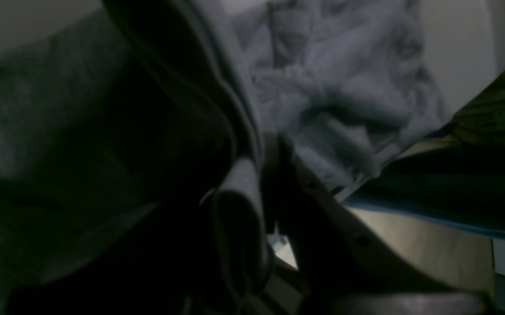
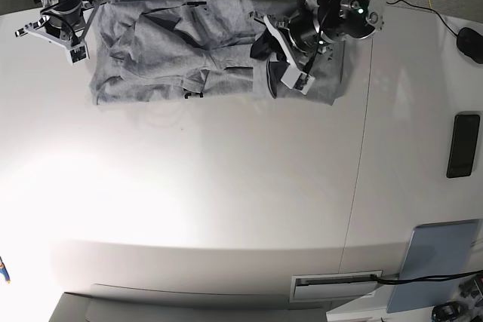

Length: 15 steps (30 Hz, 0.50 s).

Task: Fold the T-shirt properly
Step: 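Grasp the shirt's folded end with the left gripper and fold it inward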

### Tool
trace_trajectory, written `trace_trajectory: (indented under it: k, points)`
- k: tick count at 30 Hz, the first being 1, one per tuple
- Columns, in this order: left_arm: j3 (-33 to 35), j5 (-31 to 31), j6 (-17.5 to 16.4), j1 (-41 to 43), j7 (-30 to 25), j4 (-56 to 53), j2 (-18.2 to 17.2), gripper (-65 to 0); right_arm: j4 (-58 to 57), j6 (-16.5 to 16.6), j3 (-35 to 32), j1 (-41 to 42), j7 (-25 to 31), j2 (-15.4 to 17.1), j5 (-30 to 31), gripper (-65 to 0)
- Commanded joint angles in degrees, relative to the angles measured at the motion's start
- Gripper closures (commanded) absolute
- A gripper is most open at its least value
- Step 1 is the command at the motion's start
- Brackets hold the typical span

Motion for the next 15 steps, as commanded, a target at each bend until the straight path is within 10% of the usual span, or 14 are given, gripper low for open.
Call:
trace_trajectory:
  k: [1,5,11,15]
  points:
    - [0.2,-0.68,-0.42,-0.13,-1.01,0.63,0.04,0.0,1.05,-0.31,0.46,-0.15,0.28,0.68,-0.9,0.0]
    - [0.26,-0.7,-1.53,-0.13,-2.34,-0.13,0.07,0.0,1.05,-0.31,0.46,-0.15,0.63,0.68,-0.9,0.0]
    - [0.26,-6.03,-9.09,-0.31,-6.56,-0.13,0.07,-31.2,1.05,-0.31,0.46,-0.15,0.92,0.68,-0.9,0.0]
    - [0.2,-7.06,-13.11,-2.25,-6.8,-0.13,0.02,-35.5,1.05,-0.31,0.46,-0.15,1.14,0.68,-0.92,0.0]
